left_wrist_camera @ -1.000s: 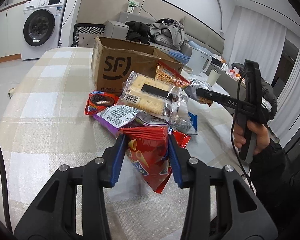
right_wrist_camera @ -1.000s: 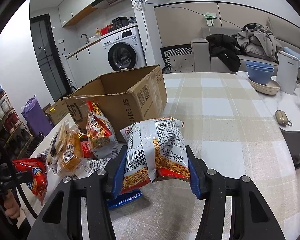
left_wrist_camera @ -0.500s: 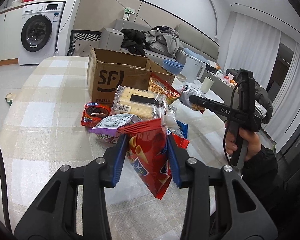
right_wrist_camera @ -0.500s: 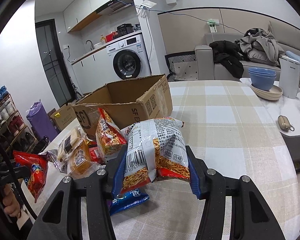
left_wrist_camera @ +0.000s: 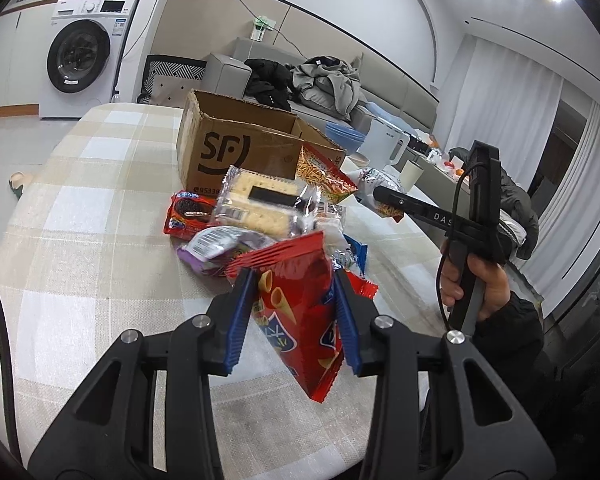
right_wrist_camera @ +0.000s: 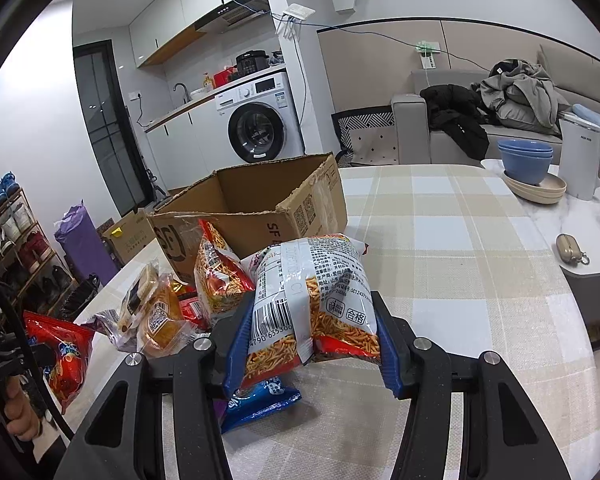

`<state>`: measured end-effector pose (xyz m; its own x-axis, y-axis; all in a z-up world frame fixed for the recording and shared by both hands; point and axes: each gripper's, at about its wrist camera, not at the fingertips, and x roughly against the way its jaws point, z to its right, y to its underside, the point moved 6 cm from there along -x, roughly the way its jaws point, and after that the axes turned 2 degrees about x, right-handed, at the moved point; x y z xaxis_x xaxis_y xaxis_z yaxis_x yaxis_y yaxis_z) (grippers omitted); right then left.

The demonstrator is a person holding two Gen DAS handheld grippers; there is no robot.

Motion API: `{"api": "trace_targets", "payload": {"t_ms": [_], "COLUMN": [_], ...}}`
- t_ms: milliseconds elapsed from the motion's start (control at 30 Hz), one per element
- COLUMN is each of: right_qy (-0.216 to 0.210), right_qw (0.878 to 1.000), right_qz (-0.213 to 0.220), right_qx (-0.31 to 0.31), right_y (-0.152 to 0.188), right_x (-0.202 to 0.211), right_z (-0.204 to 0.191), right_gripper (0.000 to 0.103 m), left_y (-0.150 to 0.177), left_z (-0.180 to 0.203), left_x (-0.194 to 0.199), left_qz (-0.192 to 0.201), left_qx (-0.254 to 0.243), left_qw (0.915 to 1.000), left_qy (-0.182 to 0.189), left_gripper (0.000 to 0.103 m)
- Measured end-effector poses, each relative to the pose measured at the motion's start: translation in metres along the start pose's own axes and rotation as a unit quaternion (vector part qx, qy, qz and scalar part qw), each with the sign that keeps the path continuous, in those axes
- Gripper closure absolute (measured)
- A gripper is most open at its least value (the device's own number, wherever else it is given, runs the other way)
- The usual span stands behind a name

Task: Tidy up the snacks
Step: 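Lift the red chip bag with the left gripper while the right gripper carries the noodle bag toward the box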

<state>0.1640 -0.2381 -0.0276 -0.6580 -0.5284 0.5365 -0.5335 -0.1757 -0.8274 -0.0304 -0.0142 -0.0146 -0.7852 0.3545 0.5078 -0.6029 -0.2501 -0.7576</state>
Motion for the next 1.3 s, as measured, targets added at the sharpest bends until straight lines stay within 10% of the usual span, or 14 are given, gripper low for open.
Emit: {"api": "trace_targets", "payload": {"t_ms": [933, 1300], "right_qy": [-0.019, -0.024], "right_qw": [0.999, 0.999], "right_qz": [0.042, 0.033], "right_qx": [0.011, 0.028], "right_y": [-0.004, -0.003], "right_x": [0.021, 0.017], "right_z": [-0.014, -0.027], "right_gripper": [0.049, 0.049], "left_y": [-0.046, -0.014], "left_z": [-0.001, -0.003], "left_x": [-0.014, -0.058], "left_qz": [0.047, 0.002], "left_qx": [0.01, -0.07], "left_qw": [0.9988, 0.9936], "left_qy": [0.007, -0.088], "left_gripper": [0.074, 0.087]}}
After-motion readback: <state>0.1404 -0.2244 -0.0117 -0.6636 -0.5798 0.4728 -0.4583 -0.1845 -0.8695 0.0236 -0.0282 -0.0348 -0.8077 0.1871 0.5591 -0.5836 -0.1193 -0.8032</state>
